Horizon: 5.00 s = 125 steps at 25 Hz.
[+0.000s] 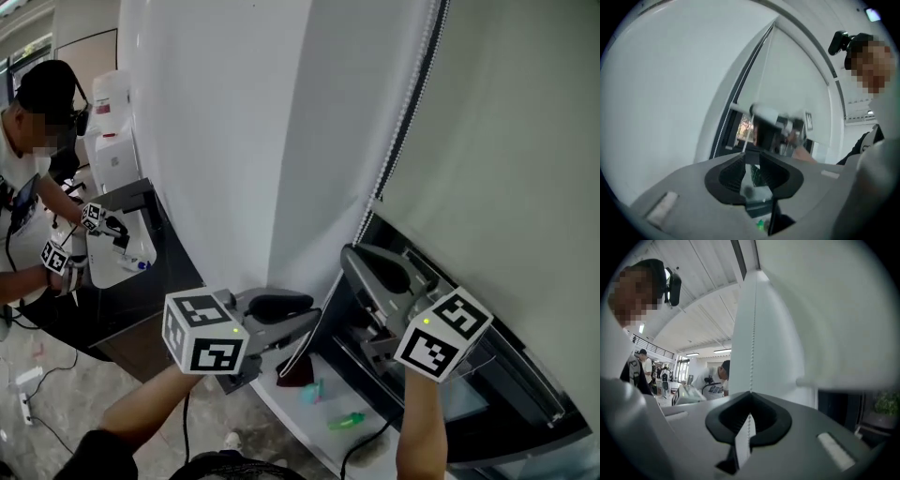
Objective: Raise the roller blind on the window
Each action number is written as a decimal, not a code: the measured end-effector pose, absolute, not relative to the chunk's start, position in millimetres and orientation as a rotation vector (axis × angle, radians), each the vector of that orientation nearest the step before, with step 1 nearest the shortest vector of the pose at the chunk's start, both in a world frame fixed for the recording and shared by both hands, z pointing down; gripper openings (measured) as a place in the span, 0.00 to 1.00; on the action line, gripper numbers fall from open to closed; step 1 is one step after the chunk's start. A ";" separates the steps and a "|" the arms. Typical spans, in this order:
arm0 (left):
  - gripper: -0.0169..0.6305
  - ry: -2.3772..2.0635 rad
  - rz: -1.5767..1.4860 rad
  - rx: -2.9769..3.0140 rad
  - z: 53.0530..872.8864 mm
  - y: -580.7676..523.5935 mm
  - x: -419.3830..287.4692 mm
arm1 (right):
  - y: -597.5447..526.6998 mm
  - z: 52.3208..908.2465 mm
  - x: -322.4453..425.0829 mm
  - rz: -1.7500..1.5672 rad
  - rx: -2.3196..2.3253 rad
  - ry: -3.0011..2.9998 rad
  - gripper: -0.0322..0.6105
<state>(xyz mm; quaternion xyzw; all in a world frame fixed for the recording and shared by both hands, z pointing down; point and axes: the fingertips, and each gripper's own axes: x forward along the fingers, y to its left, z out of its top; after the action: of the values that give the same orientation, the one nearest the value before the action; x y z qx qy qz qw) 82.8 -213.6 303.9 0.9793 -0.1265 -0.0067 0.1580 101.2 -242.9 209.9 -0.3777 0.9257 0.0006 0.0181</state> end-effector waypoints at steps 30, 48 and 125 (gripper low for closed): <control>0.04 -0.398 0.052 3.008 272.1 -226.0 107.2 | -205.5 197.9 123.6 -0.047 -1.028 2.681 0.22; 0.04 -0.372 0.314 2.873 383.0 -201.9 100.2 | -229.5 138.0 83.8 0.134 -1.031 2.750 0.08; 0.21 -0.524 -0.297 3.047 196.9 -225.3 82.6 | -222.7 296.2 94.1 -0.205 -1.180 2.860 0.06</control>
<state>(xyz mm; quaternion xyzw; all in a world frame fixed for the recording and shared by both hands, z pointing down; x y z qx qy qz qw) 82.6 -225.3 196.9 0.9808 -0.1688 -0.0957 0.0179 94.1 -222.7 296.2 -0.3804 0.9222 -0.0661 0.0203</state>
